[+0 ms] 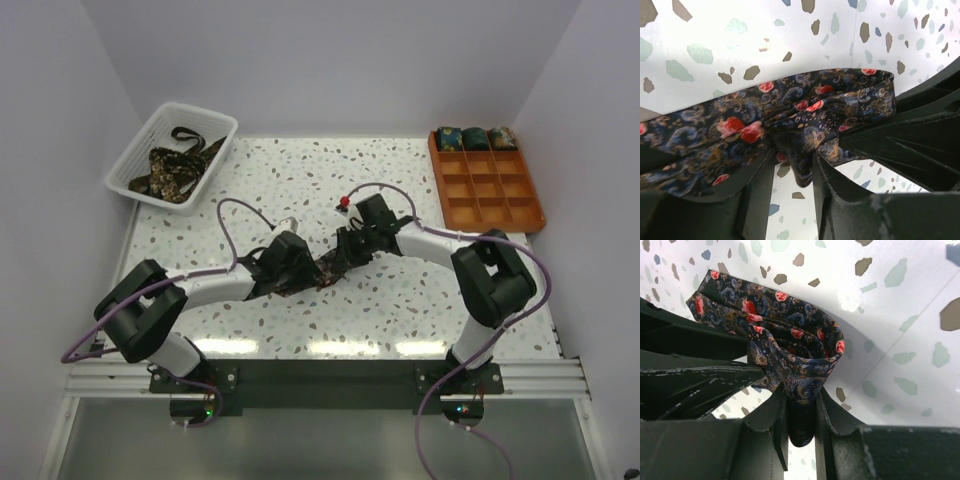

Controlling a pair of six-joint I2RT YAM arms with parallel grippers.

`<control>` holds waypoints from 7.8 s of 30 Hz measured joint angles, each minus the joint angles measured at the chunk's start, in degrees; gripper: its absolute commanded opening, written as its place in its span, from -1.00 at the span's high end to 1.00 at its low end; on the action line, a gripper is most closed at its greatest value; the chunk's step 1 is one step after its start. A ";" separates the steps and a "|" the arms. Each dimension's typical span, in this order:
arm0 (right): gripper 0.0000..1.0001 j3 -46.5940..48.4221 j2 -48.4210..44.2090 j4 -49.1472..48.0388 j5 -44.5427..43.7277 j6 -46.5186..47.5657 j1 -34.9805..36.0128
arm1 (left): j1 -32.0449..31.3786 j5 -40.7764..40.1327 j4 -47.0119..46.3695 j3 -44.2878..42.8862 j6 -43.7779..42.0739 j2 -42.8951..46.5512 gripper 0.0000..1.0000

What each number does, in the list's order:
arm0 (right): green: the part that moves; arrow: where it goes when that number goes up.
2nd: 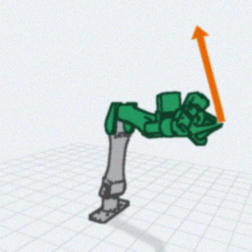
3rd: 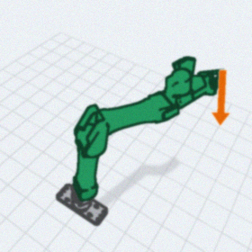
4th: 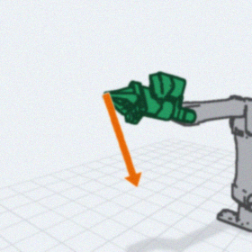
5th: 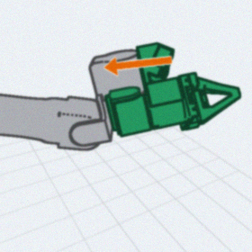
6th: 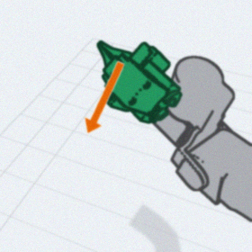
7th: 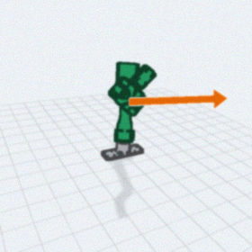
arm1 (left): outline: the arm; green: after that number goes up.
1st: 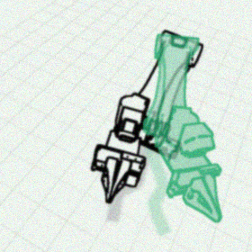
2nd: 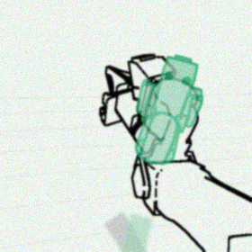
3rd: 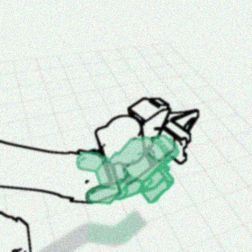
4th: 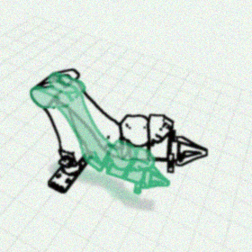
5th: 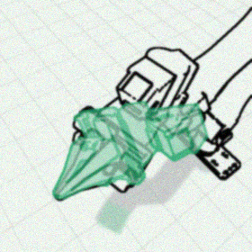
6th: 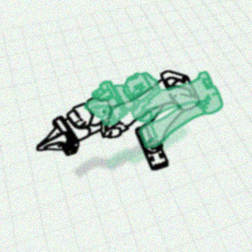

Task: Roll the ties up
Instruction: Roll the tie

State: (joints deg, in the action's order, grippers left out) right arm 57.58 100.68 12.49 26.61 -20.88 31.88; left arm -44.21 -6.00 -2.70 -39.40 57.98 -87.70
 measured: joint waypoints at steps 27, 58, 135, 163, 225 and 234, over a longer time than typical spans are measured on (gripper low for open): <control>1.00 16.61 1.49 27.10 -34.03 10.58 6.78 | 4.66 -1.97 4.74 -0.48 -8.57 -0.17 0.21; 0.81 30.49 16.52 39.65 -66.23 3.08 20.70 | 3.26 3.69 -4.92 8.37 0.61 5.29 0.27; 0.34 10.16 0.11 12.41 -17.16 2.82 -10.05 | -6.97 -5.07 2.71 -7.02 2.23 -0.90 0.26; 0.40 -9.62 -10.86 5.77 -17.16 -3.85 -0.57 | 6.69 1.31 8.46 -26.40 -18.10 -14.64 0.15; -0.33 1.86 -13.62 13.42 -34.12 5.88 12.83 | 6.58 1.09 11.08 -12.02 -20.15 -8.92 0.22; -0.45 2.19 -10.67 13.16 -37.00 6.82 15.37 | 3.61 -2.43 10.47 -14.84 -20.04 -11.87 0.26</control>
State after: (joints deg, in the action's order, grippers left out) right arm 59.77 90.02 25.65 -10.39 -14.06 47.24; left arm -40.60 -8.43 7.77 -54.24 37.93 -99.57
